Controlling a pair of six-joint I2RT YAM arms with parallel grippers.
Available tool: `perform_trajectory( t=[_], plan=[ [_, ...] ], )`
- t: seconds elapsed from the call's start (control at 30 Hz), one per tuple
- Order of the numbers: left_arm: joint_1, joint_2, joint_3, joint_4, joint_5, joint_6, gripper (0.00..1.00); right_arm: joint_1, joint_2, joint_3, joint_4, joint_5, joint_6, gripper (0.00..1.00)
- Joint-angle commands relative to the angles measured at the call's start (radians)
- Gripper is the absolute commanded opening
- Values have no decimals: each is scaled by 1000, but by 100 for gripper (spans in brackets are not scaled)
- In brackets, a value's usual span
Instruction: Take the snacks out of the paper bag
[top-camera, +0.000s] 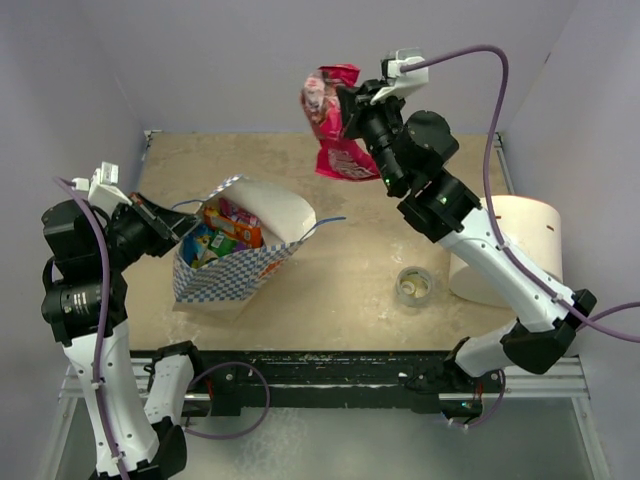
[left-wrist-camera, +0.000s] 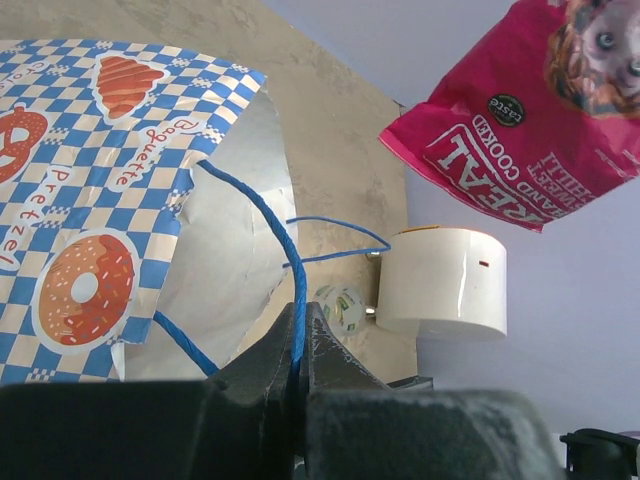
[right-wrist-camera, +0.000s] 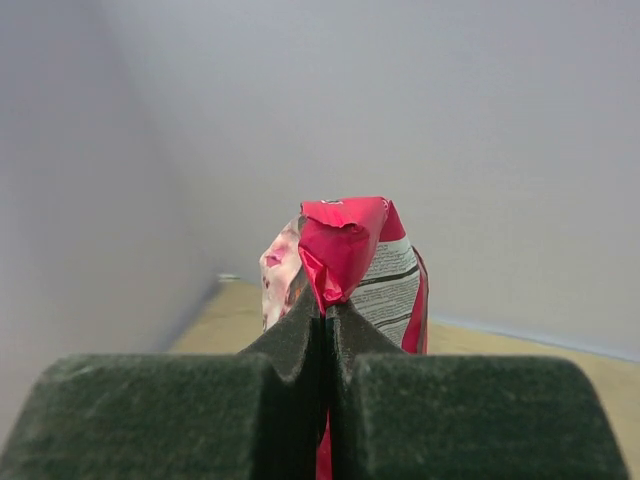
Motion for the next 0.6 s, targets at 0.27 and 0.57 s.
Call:
perform_trajectory(
  t=[0.27,0.57],
  plan=[
    [2,12,72,-27,-7,51,0,-282,111,-157,-109,-35,116,0],
    [2,37,82,-29,-20,62,0,-320,237,-251,-81,-381,489,0]
  ],
)
